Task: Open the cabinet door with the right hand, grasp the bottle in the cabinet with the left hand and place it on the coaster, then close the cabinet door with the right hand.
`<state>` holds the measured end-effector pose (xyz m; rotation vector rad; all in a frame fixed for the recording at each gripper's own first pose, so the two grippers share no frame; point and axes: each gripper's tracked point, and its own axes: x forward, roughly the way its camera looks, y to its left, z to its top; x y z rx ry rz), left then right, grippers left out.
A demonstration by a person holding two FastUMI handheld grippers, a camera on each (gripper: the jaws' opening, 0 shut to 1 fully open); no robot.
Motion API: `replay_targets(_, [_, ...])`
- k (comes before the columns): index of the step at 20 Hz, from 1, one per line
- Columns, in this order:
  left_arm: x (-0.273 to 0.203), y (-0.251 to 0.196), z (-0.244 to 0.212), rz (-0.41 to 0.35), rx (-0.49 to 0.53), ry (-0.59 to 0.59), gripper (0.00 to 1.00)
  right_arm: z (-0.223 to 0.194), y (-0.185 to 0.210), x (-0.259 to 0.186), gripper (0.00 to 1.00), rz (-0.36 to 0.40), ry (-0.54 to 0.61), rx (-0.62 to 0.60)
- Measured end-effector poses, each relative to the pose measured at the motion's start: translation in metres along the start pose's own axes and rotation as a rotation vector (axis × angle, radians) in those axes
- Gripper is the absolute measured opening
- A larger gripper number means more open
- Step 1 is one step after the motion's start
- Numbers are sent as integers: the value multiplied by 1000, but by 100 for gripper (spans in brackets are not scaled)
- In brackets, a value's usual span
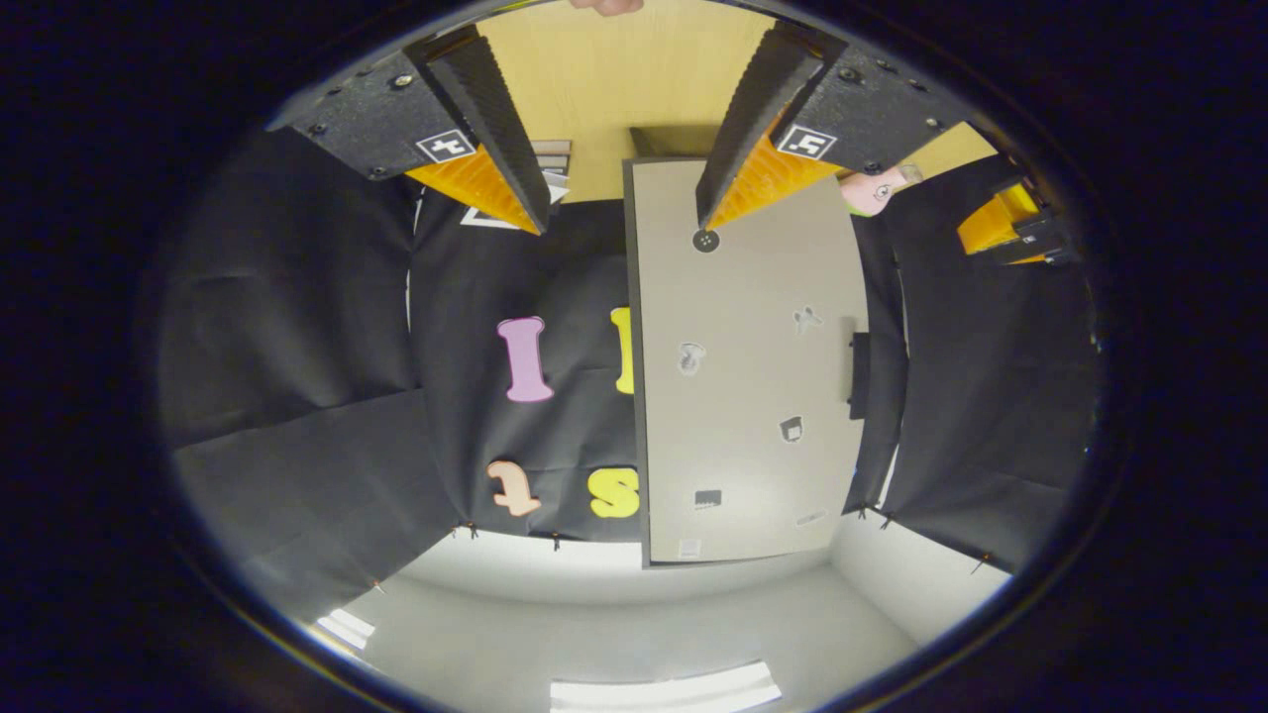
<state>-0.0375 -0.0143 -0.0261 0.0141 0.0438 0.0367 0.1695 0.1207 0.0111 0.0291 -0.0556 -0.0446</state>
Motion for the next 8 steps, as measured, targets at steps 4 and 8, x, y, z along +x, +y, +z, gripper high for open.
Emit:
replay_targets(4, [1,-2,-1,-7,4,4,95,-1,-1,3,95,2,9,15])
replay_targets(8, [3,-1,-3,-9,6,8,95,-5,3,4,95,8,18,14])
